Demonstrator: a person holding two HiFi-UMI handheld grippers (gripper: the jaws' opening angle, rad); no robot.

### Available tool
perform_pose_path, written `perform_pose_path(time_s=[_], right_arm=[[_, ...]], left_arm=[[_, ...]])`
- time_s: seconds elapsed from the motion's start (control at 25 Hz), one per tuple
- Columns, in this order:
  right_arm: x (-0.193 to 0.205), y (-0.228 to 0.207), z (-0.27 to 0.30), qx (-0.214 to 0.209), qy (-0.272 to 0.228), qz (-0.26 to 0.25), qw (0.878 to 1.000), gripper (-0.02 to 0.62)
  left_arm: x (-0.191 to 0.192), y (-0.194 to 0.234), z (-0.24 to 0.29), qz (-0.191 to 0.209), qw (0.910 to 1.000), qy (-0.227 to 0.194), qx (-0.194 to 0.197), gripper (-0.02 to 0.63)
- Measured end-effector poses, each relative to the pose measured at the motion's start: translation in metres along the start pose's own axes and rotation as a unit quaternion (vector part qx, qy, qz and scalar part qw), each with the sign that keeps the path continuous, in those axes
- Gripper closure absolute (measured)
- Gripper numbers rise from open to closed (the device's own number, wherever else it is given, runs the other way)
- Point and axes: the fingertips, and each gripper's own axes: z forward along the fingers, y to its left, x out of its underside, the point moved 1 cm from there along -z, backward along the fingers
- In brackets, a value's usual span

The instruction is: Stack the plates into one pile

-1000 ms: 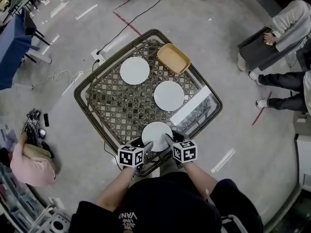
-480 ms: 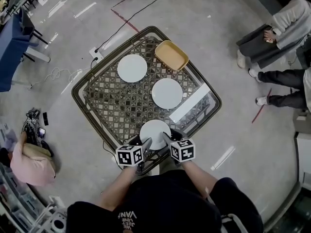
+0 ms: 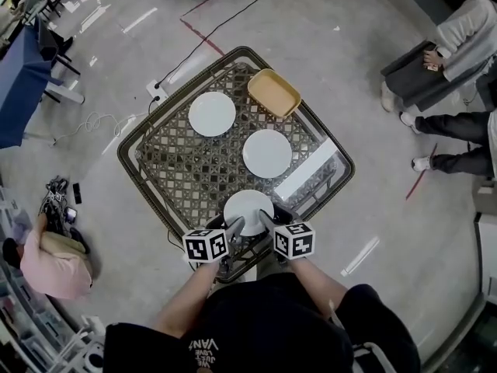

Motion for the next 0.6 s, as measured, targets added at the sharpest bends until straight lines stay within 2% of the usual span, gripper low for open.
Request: perform_pose_path(time_s=[0.28, 0.6], right_arm=[[-0.043, -0.021, 0.004, 0.007, -0.037, 0.004, 0.999, 0.431], [-0.097, -0.053, 0.011, 0.02, -0.058, 0.001, 0.998, 0.43]], left_arm=[[-0.047, -0.013, 0.021, 0.022, 0.9995, -0.018, 0.012, 0.328], [-0.1, -0.03, 0.055, 0.037, 0.9988, -0.025, 0.023, 0.328]])
